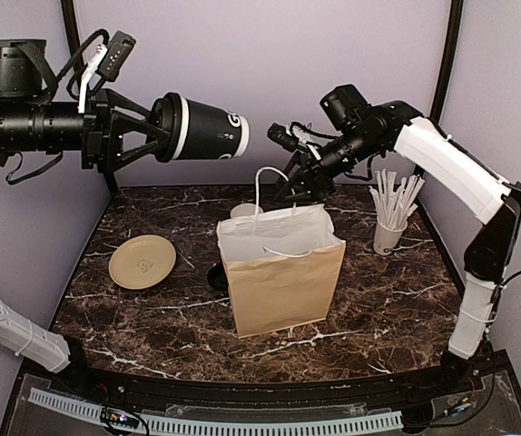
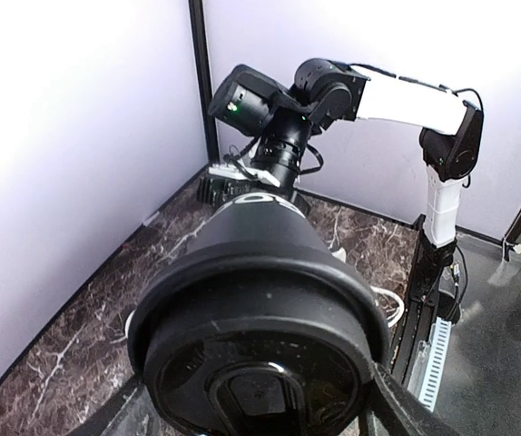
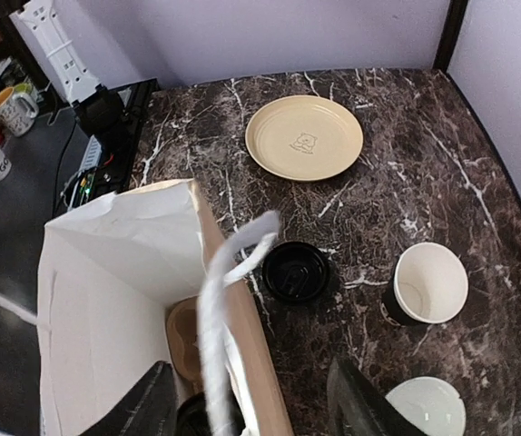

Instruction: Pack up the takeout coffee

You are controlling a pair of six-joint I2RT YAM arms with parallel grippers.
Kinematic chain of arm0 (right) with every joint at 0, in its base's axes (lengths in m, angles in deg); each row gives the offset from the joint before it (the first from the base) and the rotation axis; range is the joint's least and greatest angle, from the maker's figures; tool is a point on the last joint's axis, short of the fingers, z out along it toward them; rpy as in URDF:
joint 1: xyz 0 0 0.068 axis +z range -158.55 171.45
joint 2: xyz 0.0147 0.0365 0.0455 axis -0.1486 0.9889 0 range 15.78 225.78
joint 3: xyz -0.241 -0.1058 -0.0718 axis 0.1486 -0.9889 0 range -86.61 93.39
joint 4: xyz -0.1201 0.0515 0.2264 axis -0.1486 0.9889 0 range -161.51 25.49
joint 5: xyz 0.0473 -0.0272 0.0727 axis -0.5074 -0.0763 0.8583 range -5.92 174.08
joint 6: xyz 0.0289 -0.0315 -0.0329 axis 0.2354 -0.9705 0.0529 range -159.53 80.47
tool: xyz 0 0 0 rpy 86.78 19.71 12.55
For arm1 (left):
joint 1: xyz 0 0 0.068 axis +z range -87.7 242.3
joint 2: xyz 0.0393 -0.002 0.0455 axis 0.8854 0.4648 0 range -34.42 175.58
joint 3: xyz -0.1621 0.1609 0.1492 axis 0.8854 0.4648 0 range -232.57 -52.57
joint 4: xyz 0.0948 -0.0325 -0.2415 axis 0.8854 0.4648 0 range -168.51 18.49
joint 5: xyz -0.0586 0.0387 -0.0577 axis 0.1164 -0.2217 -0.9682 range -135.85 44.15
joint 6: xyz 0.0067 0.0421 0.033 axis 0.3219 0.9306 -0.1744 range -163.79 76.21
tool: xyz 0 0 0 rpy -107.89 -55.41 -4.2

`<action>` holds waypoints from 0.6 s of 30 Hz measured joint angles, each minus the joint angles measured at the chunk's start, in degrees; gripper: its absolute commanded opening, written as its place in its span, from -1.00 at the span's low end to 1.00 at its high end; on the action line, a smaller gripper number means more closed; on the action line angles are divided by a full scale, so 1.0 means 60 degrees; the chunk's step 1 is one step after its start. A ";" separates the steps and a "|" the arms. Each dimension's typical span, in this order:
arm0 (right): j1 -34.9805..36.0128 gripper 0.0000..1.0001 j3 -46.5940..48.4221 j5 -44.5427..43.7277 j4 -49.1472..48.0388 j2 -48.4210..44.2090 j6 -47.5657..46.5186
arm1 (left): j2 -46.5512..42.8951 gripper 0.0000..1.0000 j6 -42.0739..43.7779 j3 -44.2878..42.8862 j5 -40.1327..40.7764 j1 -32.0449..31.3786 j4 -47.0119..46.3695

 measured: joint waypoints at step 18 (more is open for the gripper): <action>0.0015 -1.00 -0.2714 -0.0204 -0.1767 -0.2583 0.1373 | 0.1410 0.12 -0.0849 0.1024 -0.0273 -0.1020 0.1333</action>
